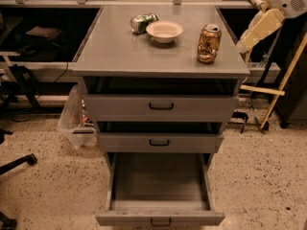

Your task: Place orange can into bottom drawer

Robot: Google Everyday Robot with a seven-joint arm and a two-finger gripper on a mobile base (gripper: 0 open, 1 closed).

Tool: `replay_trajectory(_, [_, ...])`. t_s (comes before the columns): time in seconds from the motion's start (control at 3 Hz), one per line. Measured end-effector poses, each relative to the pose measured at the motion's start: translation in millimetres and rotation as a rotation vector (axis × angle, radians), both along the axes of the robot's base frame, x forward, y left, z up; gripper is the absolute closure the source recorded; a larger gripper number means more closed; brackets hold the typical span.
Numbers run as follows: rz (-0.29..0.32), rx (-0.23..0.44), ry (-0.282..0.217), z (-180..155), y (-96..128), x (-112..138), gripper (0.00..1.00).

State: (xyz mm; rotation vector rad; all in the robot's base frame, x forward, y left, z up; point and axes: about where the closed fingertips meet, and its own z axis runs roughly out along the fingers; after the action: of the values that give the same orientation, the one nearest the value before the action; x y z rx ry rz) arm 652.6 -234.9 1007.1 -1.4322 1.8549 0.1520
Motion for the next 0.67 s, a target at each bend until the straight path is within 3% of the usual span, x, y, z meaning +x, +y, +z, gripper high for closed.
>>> replay_trajectory(0.33, [0.006,0.111,-0.032,-4,-9,16,0.0])
replay_trajectory(0.67, [-0.001,0.304,-0.103,-8,-18,55,0.0])
